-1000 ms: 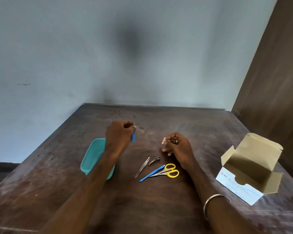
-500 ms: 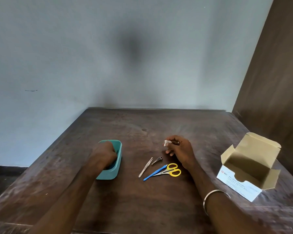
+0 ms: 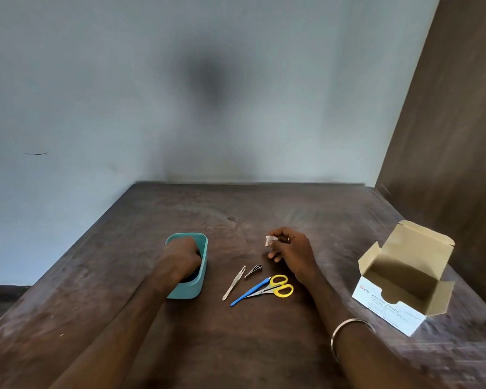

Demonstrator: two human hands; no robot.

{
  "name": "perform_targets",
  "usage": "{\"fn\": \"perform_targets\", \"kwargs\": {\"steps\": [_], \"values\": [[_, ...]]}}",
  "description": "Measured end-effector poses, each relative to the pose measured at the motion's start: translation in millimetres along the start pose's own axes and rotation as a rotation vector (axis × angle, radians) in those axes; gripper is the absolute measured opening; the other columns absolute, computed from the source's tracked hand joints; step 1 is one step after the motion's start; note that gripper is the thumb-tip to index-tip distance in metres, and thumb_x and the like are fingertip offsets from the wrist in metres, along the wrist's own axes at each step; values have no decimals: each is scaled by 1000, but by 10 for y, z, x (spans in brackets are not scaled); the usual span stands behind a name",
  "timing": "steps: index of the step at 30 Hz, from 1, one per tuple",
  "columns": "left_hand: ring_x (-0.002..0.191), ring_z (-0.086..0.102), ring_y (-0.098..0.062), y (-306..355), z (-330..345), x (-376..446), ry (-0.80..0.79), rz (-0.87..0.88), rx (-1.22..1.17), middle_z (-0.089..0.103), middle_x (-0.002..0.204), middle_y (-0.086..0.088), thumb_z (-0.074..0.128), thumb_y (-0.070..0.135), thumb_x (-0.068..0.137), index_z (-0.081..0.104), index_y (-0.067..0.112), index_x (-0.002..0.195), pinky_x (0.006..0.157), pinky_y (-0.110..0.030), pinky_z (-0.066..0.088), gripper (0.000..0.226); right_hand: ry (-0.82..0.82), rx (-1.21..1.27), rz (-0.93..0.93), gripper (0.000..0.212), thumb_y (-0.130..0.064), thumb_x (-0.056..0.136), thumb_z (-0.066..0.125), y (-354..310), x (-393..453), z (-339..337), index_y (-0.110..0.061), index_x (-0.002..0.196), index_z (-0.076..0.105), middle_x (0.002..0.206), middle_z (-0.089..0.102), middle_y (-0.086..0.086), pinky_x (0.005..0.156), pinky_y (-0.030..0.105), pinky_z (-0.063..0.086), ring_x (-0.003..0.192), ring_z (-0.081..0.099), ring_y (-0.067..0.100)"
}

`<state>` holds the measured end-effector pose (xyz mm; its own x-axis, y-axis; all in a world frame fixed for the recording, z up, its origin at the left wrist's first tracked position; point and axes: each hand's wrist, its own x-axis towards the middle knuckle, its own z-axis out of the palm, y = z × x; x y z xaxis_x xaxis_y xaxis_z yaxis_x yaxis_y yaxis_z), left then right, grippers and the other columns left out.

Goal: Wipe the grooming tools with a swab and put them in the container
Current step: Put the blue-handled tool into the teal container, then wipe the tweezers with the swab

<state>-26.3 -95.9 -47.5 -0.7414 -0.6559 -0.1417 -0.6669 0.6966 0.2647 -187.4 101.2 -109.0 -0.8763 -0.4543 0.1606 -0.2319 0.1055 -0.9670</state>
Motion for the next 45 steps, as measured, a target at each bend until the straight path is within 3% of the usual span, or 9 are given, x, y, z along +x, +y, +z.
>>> {"fn": "perform_targets", "kwargs": {"steps": [6, 10, 13, 16, 21, 25, 33, 40, 45], "values": [[79, 70, -20, 21, -58, -12, 36, 3, 8, 73, 90, -8, 59, 10, 86, 75, 8, 99, 74, -33, 60, 20, -13, 33, -14, 5, -6, 86, 75, 14, 2, -1, -5, 91, 73, 77, 76, 11, 51, 28, 54, 56, 69, 21], [90, 69, -24, 149, -95, -201, 389, 132, 129, 74, 102, -9, 55, 20, 93, 73, 15, 105, 76, -33, 50, 23, -16, 32, -15, 5, -8, 87, 74, 22, 4, -3, -6, 92, 73, 78, 77, 8, 52, 29, 55, 56, 70, 20], [86, 68, -26, 337, -90, -401, 559, 254, 5, 73, 98, -8, 57, 27, 93, 74, 15, 97, 76, -35, 53, 21, -17, 41, -4, 4, -7, 88, 73, 27, 12, 1, -6, 92, 73, 78, 77, 9, 52, 29, 55, 56, 69, 21], [88, 69, -21, 524, -42, -566, 437, 301, -70, 74, 99, -1, 59, 34, 93, 74, 22, 99, 77, -34, 55, 21, -23, 69, 3, 3, -6, 88, 73, 46, 26, 6, -8, 90, 73, 77, 76, 10, 51, 30, 54, 56, 67, 22], [96, 67, -20, 700, 174, -674, 122, 352, 59, 73, 104, -1, 61, 38, 90, 74, 21, 105, 77, -28, 48, 26, -25, 65, 5, 5, -6, 88, 72, 67, 47, 4, -11, 89, 72, 76, 76, 8, 52, 30, 53, 56, 68, 22], [94, 66, -18, 716, 357, -695, -24, 354, 65, 73, 106, -1, 62, 37, 92, 74, 23, 109, 83, -34, 53, 25, -24, 63, 2, 4, -7, 88, 72, 78, 50, 3, -11, 89, 72, 77, 76, 8, 52, 31, 53, 56, 68, 22], [94, 65, -17, 723, 427, -647, -92, 327, 72, 71, 106, -2, 61, 31, 94, 74, 22, 110, 87, -35, 55, 22, -38, 98, 3, 4, -9, 88, 73, 54, 47, -8, -11, 91, 73, 82, 78, 10, 50, 29, 52, 59, 70, 23], [93, 66, -11, 704, 419, -596, -134, 305, -72, 74, 105, 2, 69, 31, 90, 74, 21, 111, 87, -31, 55, 24, -45, 57, 36, 8, -15, 88, 75, 17, 79, -10, -10, 93, 72, 85, 79, 6, 39, 25, 38, 50, 65, 20], [82, 65, -5, 674, 409, -622, 0, 309, -194, 75, 97, 7, 69, 29, 88, 78, 23, 100, 75, -22, 50, 16, -59, 61, 87, 8, -14, 88, 74, -7, 131, -16, -6, 89, 72, 84, 79, 6, 38, 23, 34, 44, 58, 15]]}}
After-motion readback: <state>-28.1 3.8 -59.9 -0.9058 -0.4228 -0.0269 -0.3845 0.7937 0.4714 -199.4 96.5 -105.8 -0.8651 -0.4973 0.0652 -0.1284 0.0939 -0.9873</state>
